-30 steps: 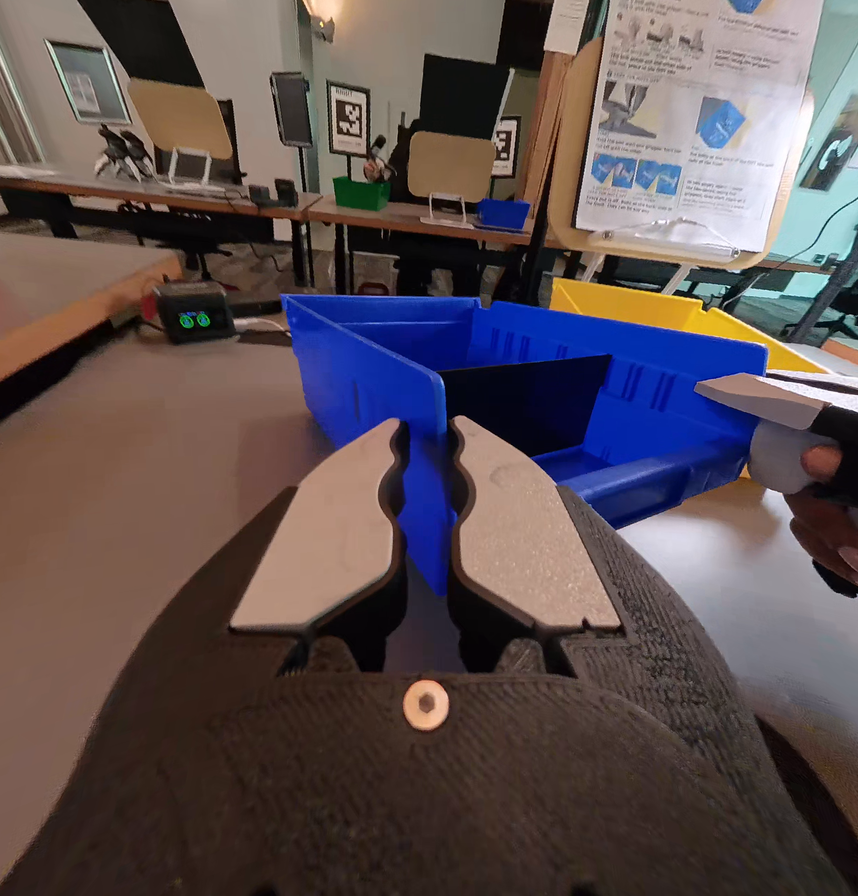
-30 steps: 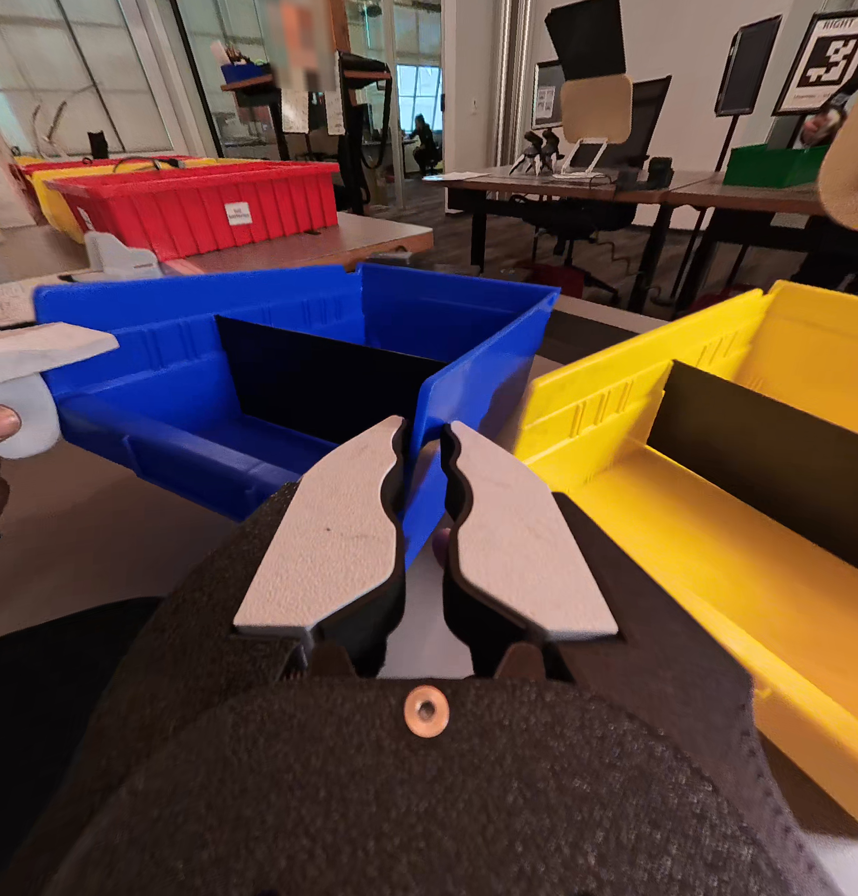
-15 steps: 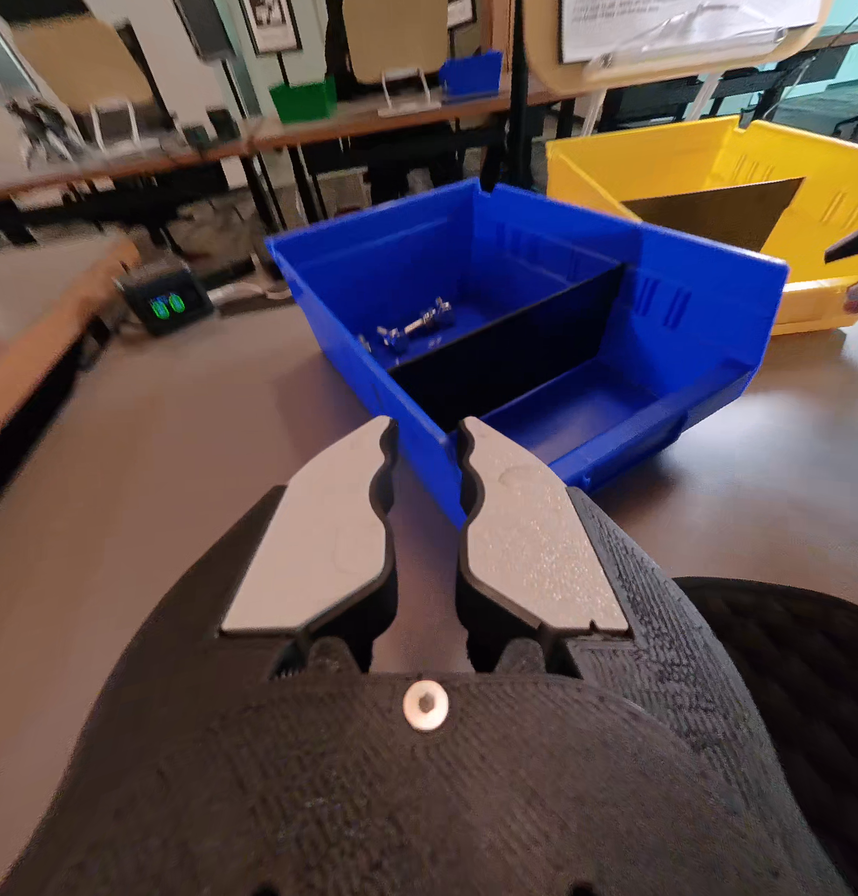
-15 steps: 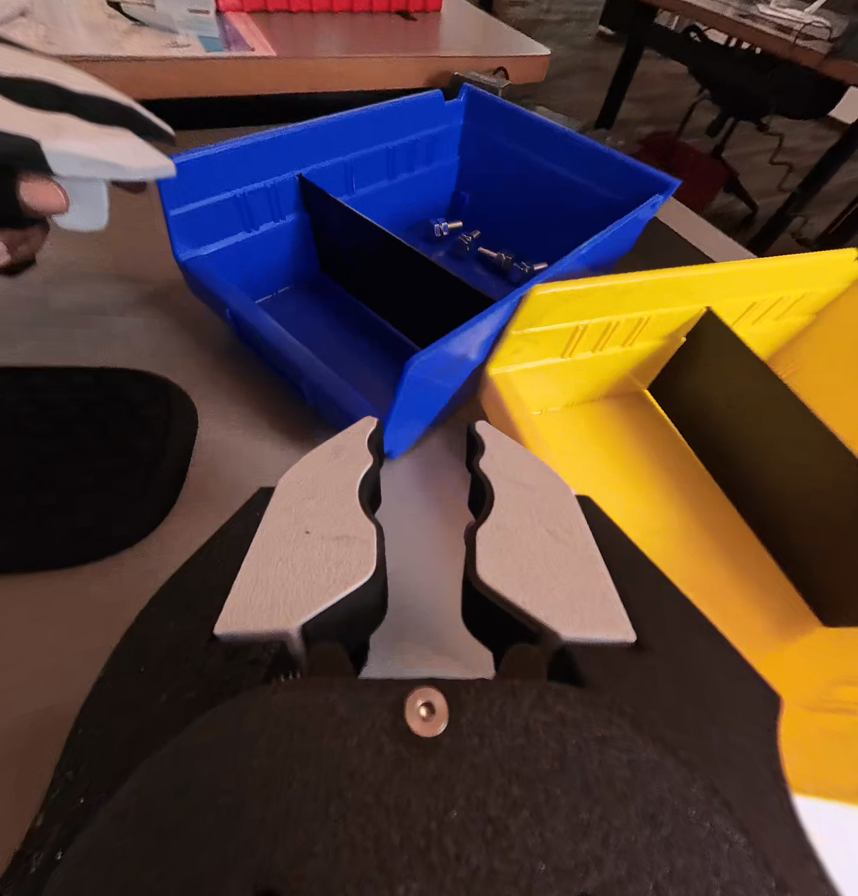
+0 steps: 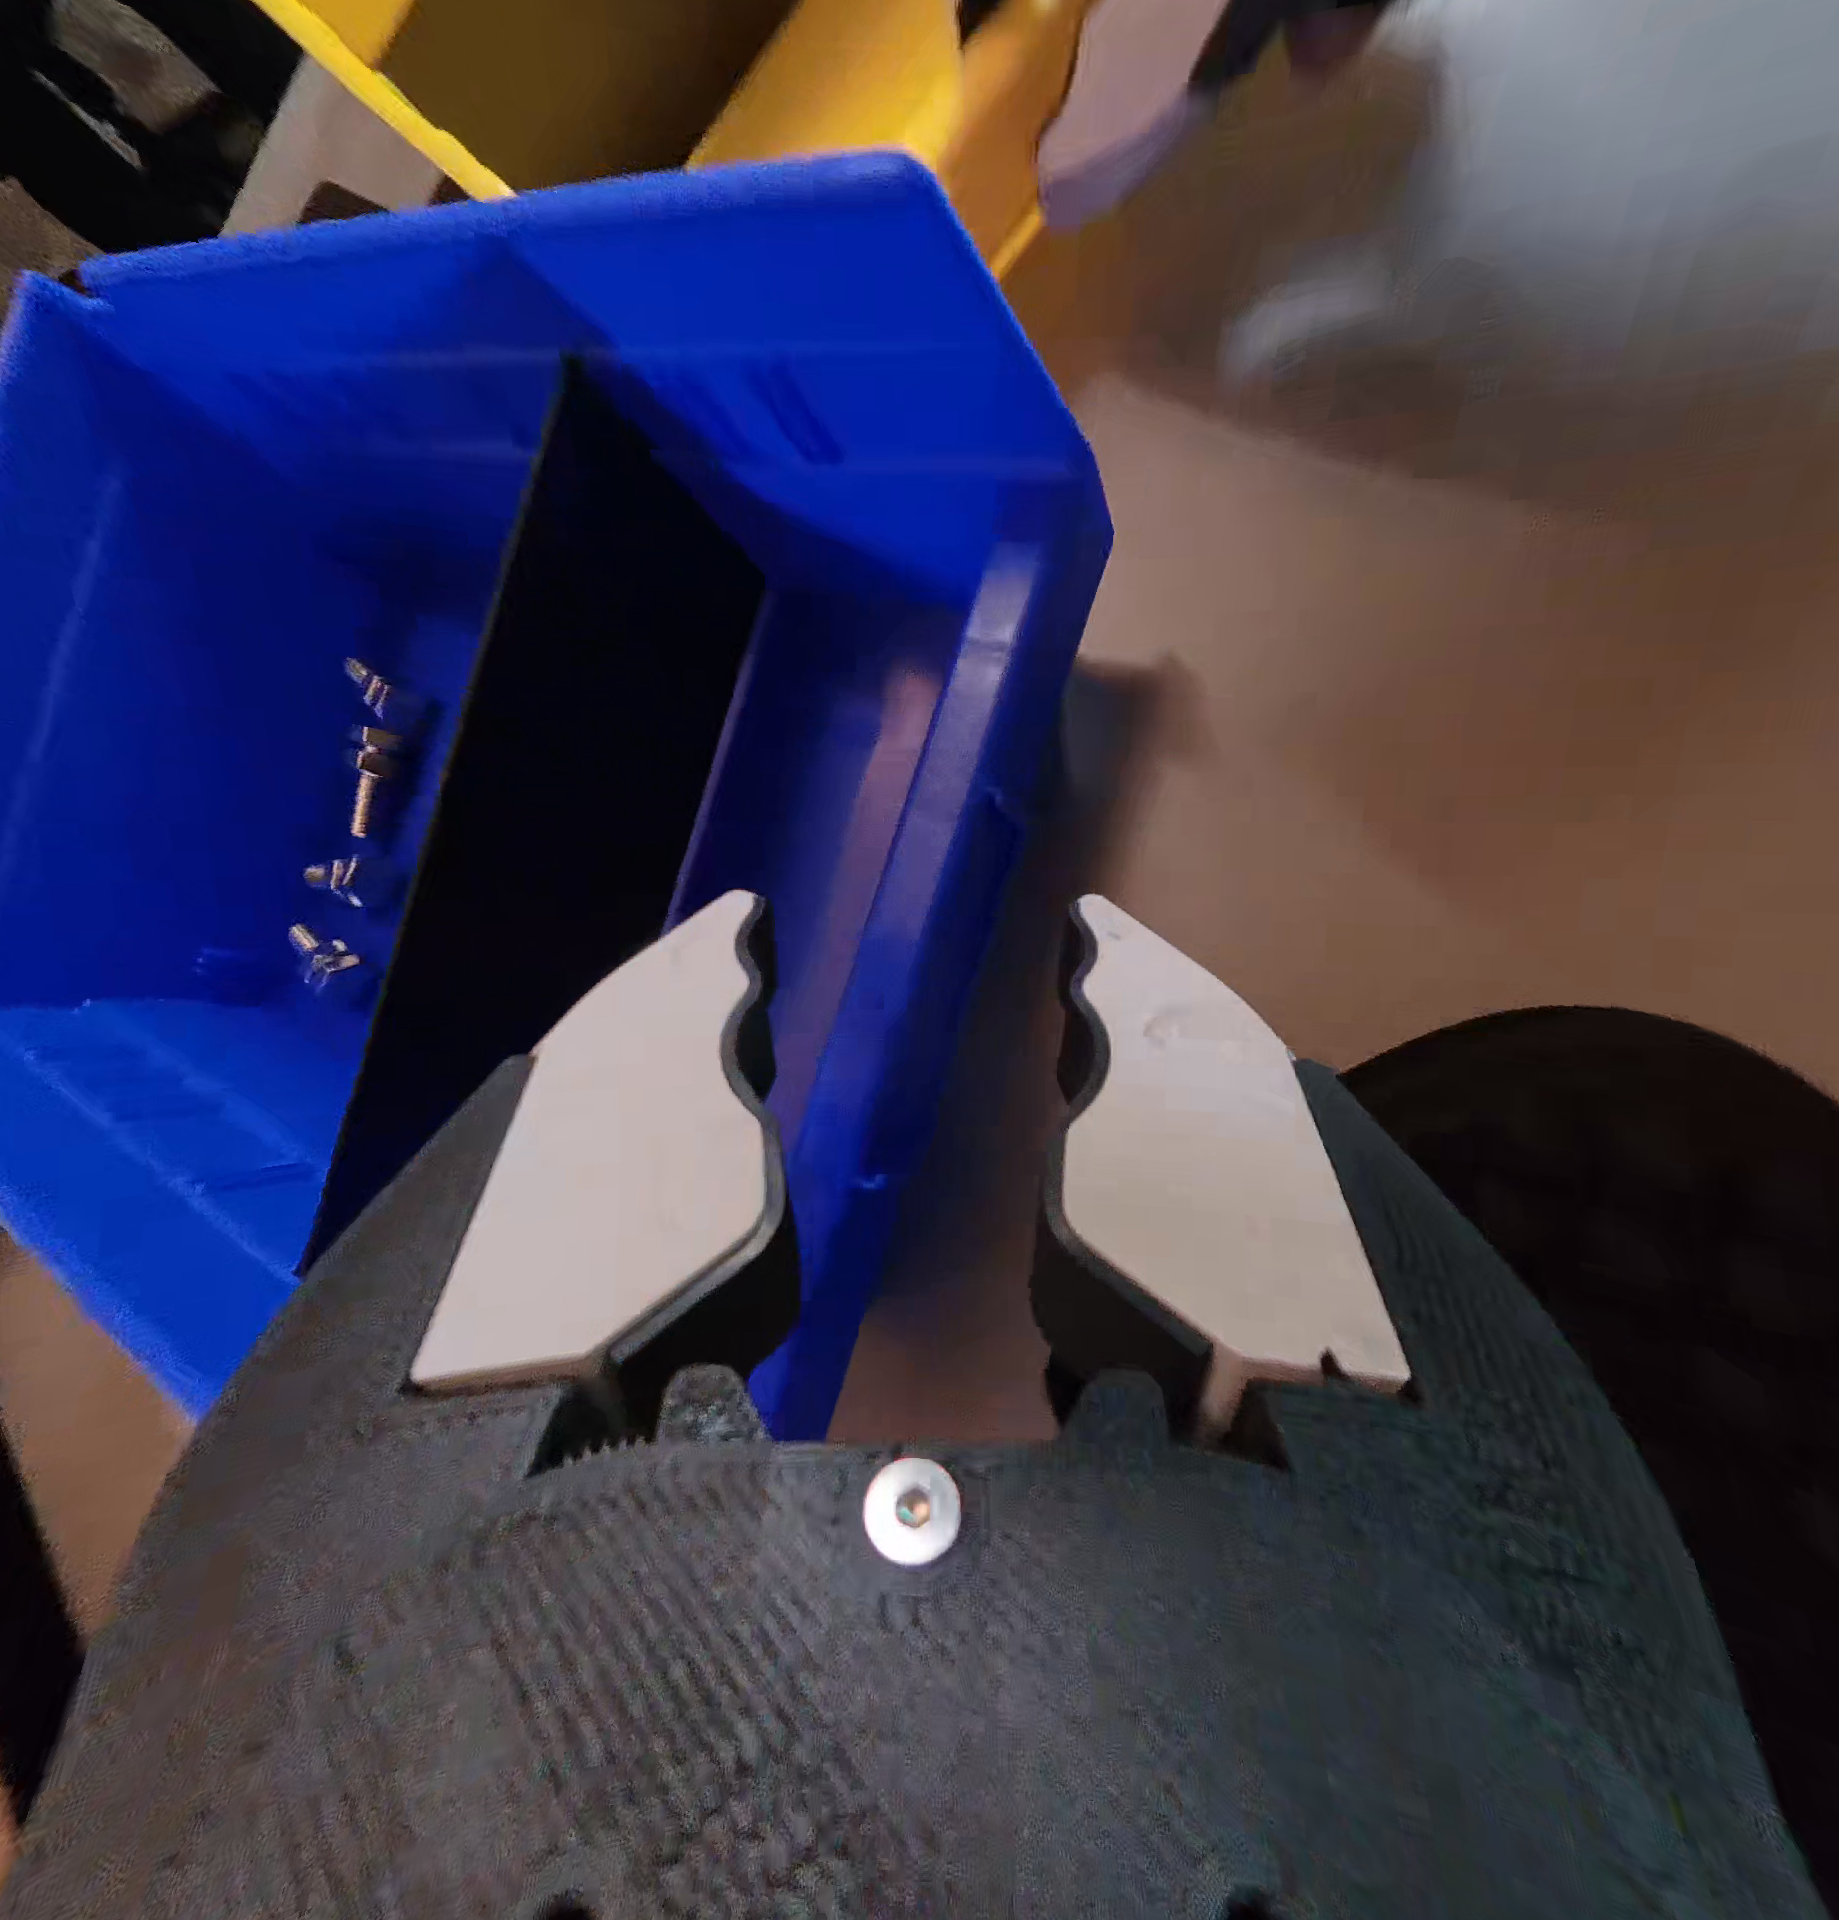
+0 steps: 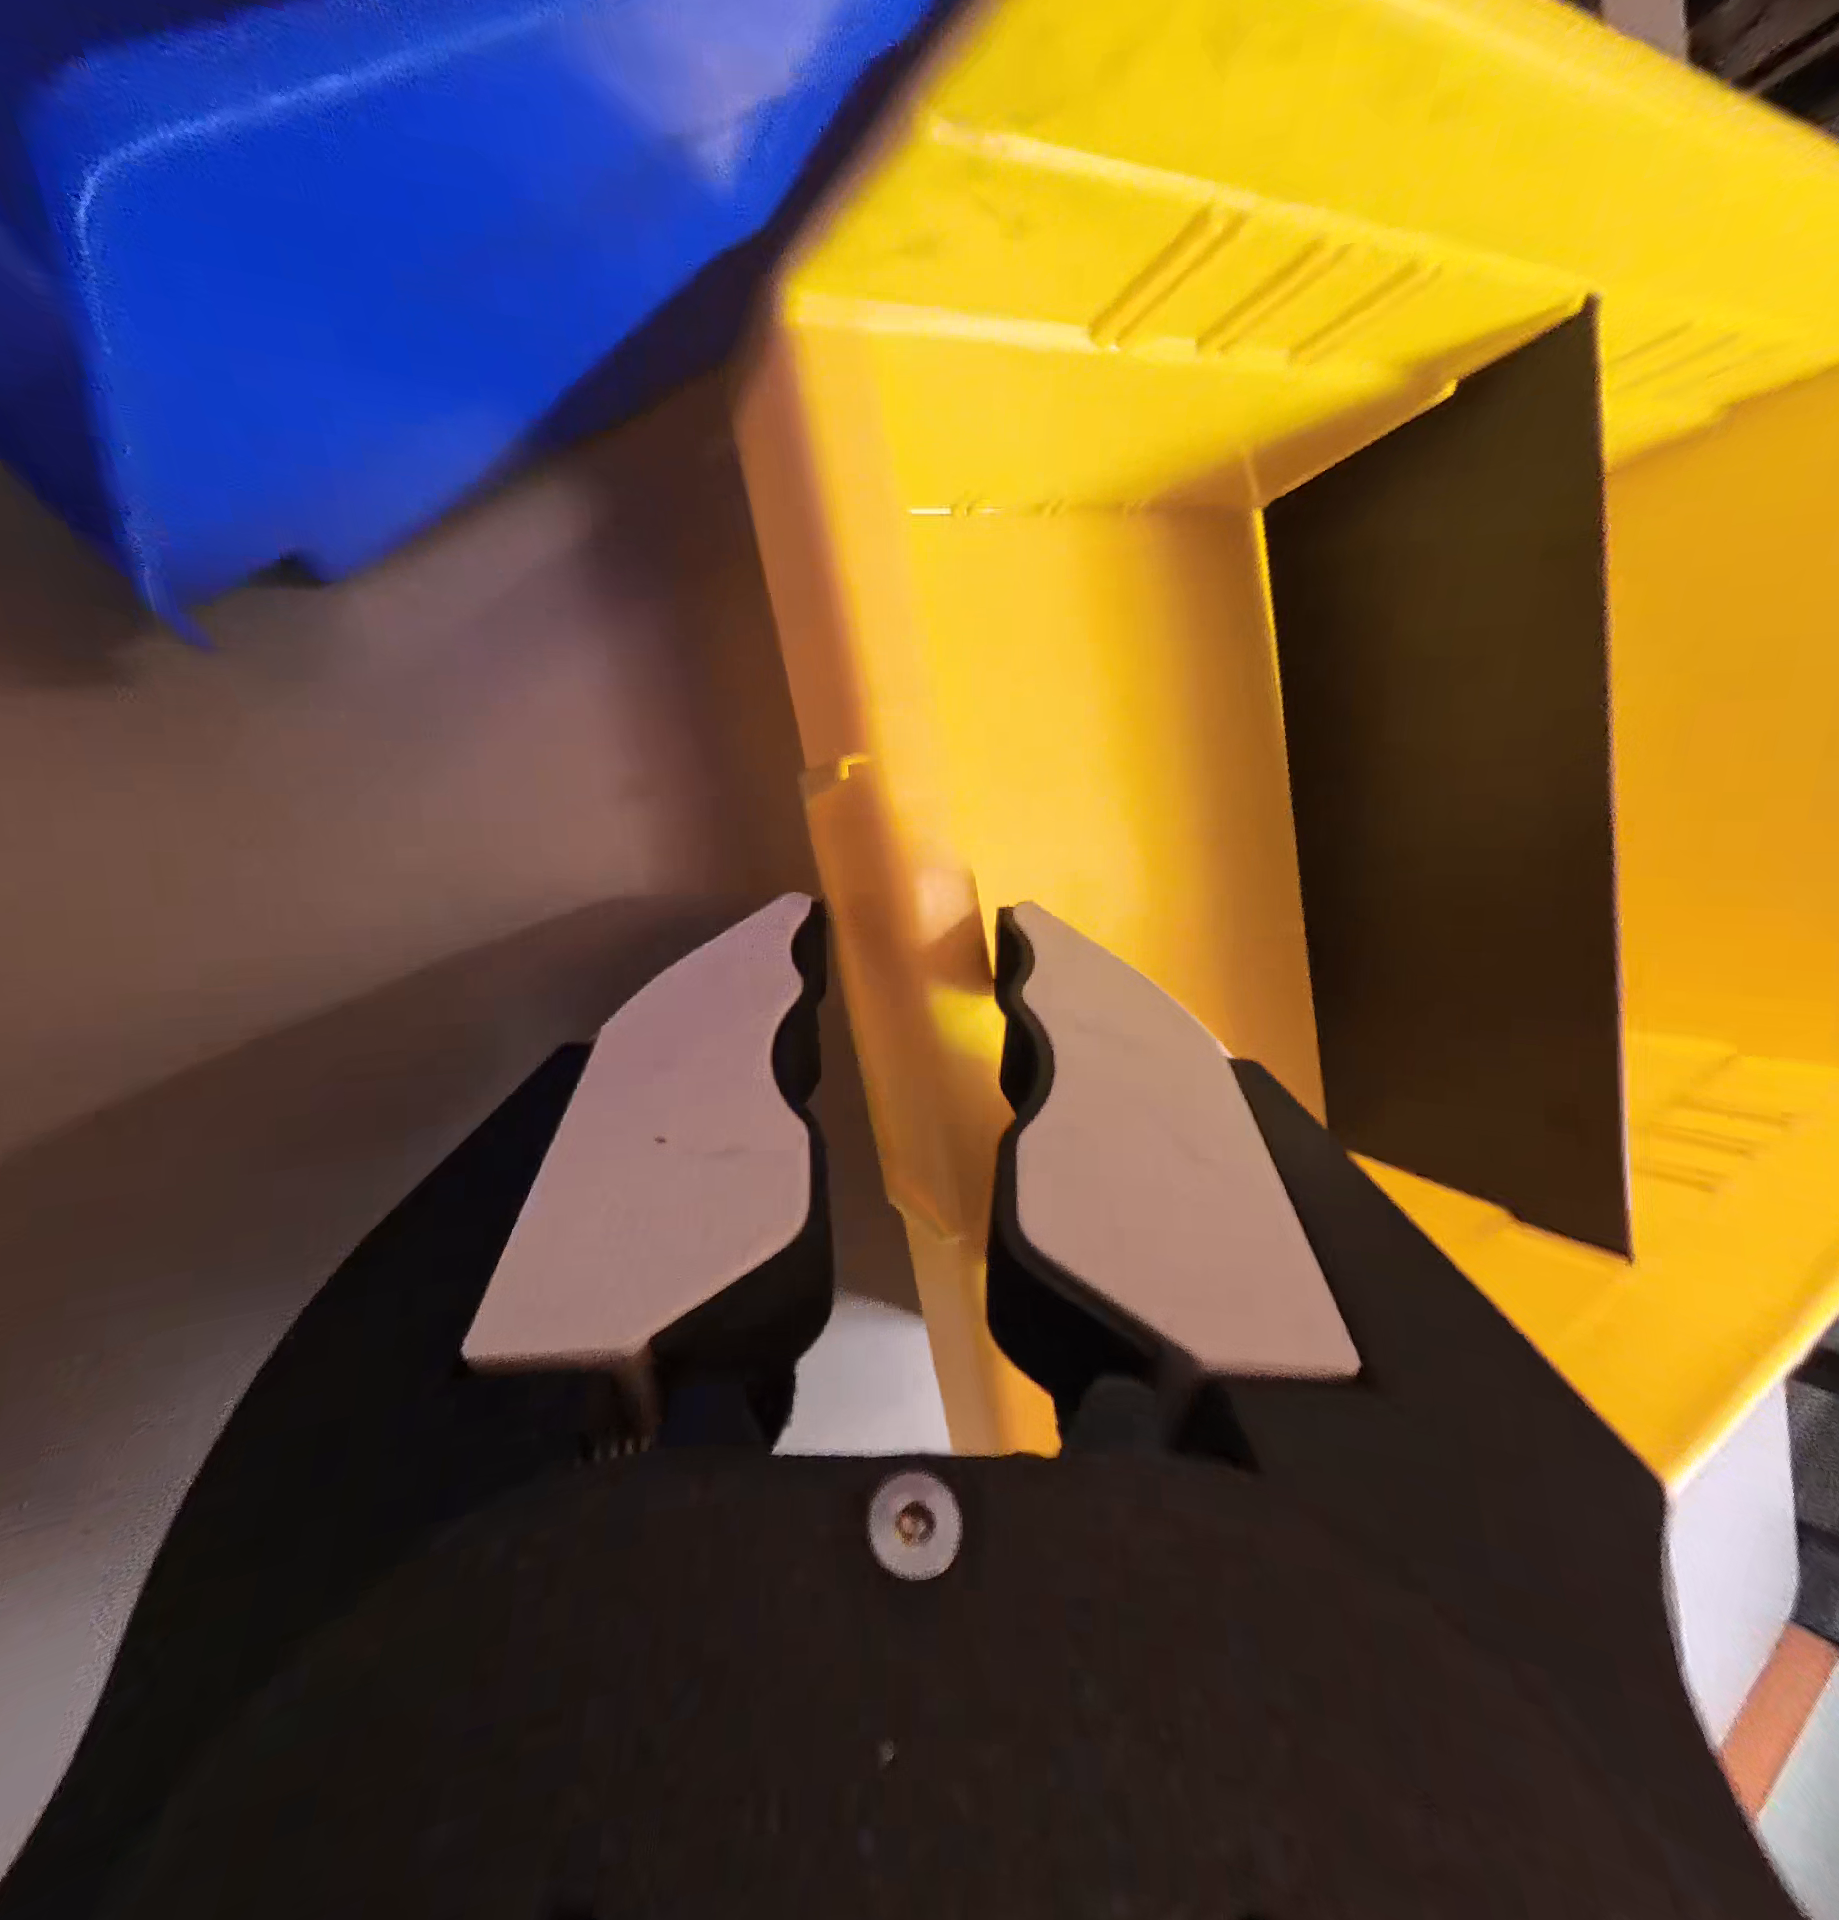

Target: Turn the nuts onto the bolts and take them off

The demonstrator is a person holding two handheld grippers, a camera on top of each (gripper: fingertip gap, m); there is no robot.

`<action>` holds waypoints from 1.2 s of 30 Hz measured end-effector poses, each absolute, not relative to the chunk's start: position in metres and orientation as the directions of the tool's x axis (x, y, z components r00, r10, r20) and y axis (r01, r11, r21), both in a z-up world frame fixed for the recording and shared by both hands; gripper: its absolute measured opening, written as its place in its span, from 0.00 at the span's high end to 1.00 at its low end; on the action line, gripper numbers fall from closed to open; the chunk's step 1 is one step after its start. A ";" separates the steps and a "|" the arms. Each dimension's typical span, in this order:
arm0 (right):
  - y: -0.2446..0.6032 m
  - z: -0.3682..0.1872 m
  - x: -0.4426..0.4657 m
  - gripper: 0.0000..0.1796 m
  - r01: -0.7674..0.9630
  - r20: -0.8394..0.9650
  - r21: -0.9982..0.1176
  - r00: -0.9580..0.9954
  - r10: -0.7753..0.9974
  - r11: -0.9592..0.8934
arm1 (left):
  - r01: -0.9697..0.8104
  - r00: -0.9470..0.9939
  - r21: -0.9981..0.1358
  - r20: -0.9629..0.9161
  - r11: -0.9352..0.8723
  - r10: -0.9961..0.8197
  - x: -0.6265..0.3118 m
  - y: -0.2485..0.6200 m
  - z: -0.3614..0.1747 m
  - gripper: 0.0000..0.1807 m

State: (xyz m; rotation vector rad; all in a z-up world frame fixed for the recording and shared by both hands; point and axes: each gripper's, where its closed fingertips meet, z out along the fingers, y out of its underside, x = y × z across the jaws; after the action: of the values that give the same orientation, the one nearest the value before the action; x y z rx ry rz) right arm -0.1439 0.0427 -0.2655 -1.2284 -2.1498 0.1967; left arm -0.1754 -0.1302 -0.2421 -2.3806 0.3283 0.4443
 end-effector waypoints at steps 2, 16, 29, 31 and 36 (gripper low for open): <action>0.045 -0.264 -0.133 0.83 0.729 0.432 -0.428 -0.354 0.829 0.534 | -0.393 0.885 -0.518 -0.437 -0.760 -0.160 -0.178 -0.127 -0.250 0.70; 0.102 -0.262 0.015 0.81 0.756 0.445 -0.467 -0.247 0.861 0.459 | -0.474 0.852 -0.382 -0.427 -0.793 -0.303 -0.181 -0.112 -0.280 0.83; 0.225 -0.264 0.060 0.83 0.827 0.480 -0.385 -0.201 0.854 0.411 | -0.468 0.866 -0.408 -0.388 -0.784 -0.315 -0.194 -0.080 -0.279 0.84; 0.239 -0.264 0.061 0.83 0.840 0.470 -0.368 -0.203 0.859 0.399 | -0.468 0.866 -0.409 -0.390 -0.783 -0.314 -0.201 -0.073 -0.279 0.84; 0.260 -0.257 0.059 0.80 0.859 0.451 -0.397 -0.126 0.884 0.324 | -0.474 0.861 -0.411 -0.403 -0.778 -0.311 -0.220 -0.054 -0.279 0.84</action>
State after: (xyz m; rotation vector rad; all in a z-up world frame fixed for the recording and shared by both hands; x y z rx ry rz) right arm 0.0586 0.2598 -0.2567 -1.5300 -1.9753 0.0521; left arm -0.2204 -0.0545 -0.2786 -2.5214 0.5732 0.4296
